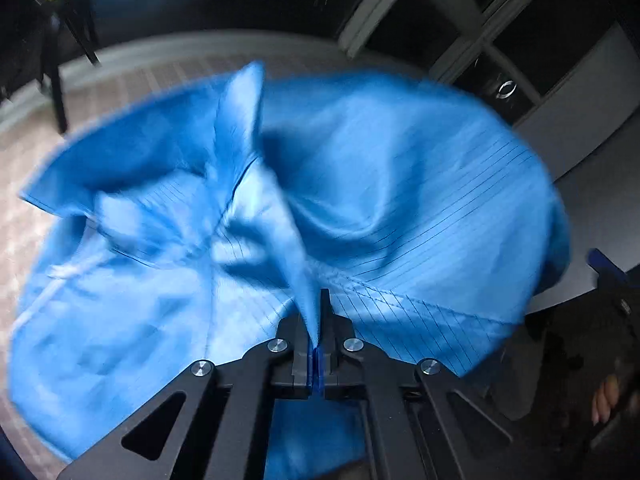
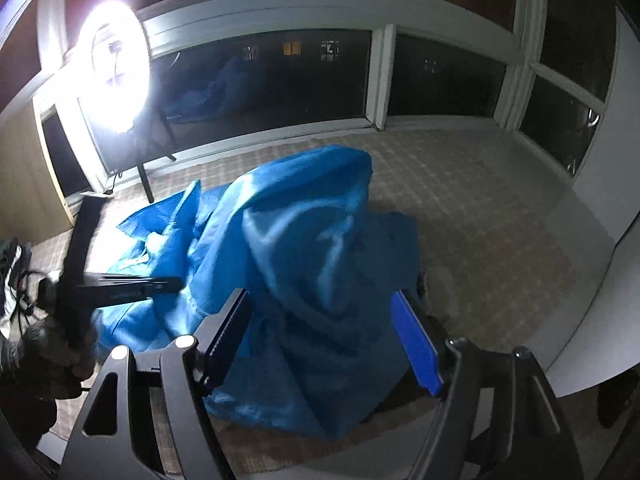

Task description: Fold clothes

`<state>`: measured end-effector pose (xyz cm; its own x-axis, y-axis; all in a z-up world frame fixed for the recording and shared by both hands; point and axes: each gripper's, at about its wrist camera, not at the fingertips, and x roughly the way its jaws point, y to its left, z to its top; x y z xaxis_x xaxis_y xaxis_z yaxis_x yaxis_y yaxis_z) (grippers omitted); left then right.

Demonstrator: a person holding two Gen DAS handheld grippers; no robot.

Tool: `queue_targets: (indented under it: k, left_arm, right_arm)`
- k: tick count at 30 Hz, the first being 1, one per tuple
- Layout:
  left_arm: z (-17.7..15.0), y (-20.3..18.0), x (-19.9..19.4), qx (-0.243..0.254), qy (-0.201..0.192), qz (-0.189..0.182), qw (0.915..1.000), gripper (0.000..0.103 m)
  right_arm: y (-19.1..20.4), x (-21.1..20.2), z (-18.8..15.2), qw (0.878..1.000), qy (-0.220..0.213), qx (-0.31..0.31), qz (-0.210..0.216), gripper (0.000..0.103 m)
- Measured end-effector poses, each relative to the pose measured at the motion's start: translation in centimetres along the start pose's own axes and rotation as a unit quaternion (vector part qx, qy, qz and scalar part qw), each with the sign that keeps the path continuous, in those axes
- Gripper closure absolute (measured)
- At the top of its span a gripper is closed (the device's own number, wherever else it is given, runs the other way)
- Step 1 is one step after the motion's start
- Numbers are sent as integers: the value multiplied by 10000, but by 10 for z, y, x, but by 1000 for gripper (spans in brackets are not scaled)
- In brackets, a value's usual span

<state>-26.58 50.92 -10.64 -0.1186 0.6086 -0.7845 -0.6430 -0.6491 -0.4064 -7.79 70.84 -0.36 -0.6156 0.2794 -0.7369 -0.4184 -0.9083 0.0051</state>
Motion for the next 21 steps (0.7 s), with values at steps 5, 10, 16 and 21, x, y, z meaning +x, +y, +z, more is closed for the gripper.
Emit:
queue_targets:
  k: [5, 10, 16, 21]
  left_arm:
    - [-27, 36, -92, -86, -661, 195, 9976, 103]
    - [-65, 83, -186, -597, -1304, 423, 9888, 103]
    - [-93, 116, -233, -864, -1689, 843, 9782, 103]
    - [-113, 136, -296, -815, -2071, 1303, 9662, 103]
  right_arm:
    - [-9, 22, 8, 9998, 154, -58, 60, 25]
    - [15, 57, 8, 9983, 235, -469, 268, 25]
    - [56, 80, 13, 9925, 286, -687, 965, 98]
    - [88, 39, 20, 9824, 158, -798, 1682, 98]
